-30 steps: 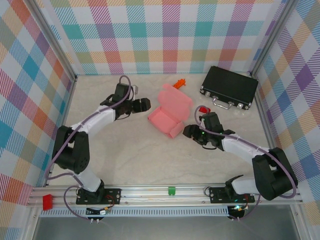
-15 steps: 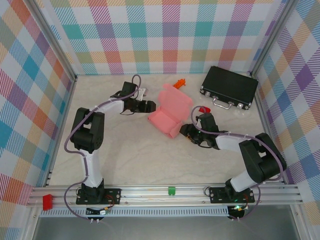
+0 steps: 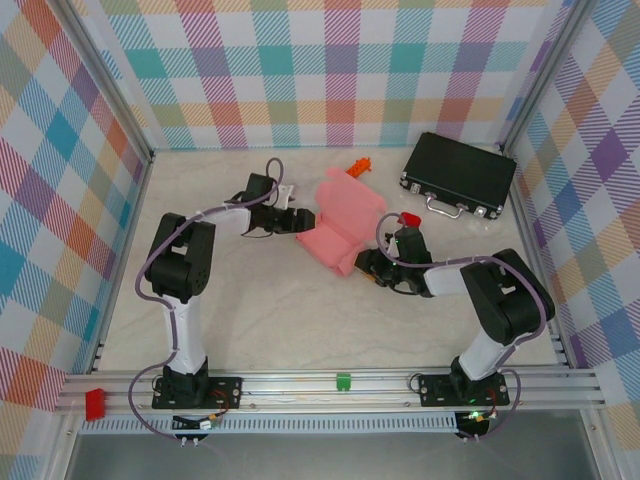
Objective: Fold the paper box
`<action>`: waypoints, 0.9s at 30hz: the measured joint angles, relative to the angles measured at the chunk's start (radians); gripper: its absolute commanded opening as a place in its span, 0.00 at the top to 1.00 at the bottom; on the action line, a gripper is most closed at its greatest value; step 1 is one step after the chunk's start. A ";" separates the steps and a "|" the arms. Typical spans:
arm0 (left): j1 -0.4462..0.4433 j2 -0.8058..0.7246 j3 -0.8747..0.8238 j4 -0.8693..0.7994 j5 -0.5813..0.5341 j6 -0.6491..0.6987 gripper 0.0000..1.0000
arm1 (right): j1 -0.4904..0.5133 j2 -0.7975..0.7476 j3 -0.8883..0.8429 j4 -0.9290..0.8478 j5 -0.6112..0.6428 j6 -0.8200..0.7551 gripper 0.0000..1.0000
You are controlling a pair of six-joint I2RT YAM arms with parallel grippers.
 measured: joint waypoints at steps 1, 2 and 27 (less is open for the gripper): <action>-0.002 -0.002 -0.025 0.017 0.004 -0.015 0.35 | 0.000 0.003 0.003 0.001 -0.002 0.000 0.57; -0.003 -0.004 -0.045 0.038 0.006 -0.018 0.35 | 0.000 0.004 0.004 0.002 -0.002 0.000 0.57; -0.122 -0.254 -0.365 0.159 -0.090 -0.193 0.38 | 0.000 0.016 0.146 -0.238 0.045 -0.120 0.61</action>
